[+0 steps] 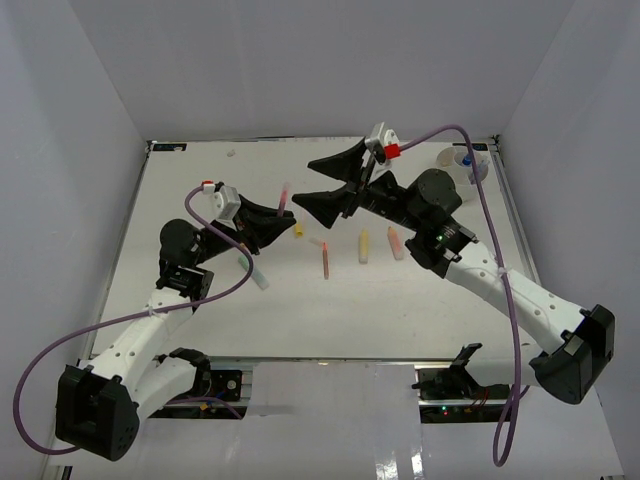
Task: Sort the stationery into containers
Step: Close the pen cap on the pen.
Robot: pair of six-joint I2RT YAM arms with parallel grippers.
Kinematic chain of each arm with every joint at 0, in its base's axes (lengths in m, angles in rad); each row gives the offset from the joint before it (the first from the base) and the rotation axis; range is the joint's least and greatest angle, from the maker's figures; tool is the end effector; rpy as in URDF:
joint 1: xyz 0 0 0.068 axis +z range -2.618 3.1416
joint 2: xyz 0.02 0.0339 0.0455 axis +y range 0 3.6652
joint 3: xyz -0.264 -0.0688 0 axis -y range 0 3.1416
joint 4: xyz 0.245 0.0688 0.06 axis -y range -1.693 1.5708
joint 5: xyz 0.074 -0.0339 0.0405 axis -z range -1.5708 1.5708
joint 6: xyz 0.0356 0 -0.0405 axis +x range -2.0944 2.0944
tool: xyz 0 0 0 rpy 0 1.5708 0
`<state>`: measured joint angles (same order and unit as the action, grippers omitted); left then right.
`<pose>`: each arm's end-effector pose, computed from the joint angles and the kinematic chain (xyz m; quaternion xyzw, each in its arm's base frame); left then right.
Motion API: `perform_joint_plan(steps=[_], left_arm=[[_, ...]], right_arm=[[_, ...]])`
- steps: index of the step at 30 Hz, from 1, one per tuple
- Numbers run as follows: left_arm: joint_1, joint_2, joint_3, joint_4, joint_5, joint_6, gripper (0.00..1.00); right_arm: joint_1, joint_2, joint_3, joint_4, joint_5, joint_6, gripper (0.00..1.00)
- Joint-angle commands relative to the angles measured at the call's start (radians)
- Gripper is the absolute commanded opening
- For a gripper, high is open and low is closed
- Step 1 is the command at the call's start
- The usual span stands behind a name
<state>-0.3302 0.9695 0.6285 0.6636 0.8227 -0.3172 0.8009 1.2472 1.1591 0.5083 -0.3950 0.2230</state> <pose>0.1947 -0.0943 0.3369 0.3279 0.5335 -0.4581 0.6308 0.1871 0.2127 0.4456 -0.3098 0.4645 0.4961 0.6649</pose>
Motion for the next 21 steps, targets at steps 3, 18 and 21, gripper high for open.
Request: perform_joint_plan(steps=[3, 18, 21], left_arm=[[0.002, -0.017, 0.028, -0.059, 0.018, 0.041, 0.0], [0.0, -0.023, 0.036, -0.111, 0.001, 0.087, 0.0], [-0.001, -0.023, 0.034, -0.114, -0.002, 0.092, 0.0]], right_arm=[[0.014, 0.049, 0.12, -0.139, 0.053, -0.001, 0.84], [0.055, 0.185, 0.252, -0.209, 0.117, -0.011, 0.77], [0.057, 0.193, 0.251, -0.198, 0.117, -0.005, 0.73]])
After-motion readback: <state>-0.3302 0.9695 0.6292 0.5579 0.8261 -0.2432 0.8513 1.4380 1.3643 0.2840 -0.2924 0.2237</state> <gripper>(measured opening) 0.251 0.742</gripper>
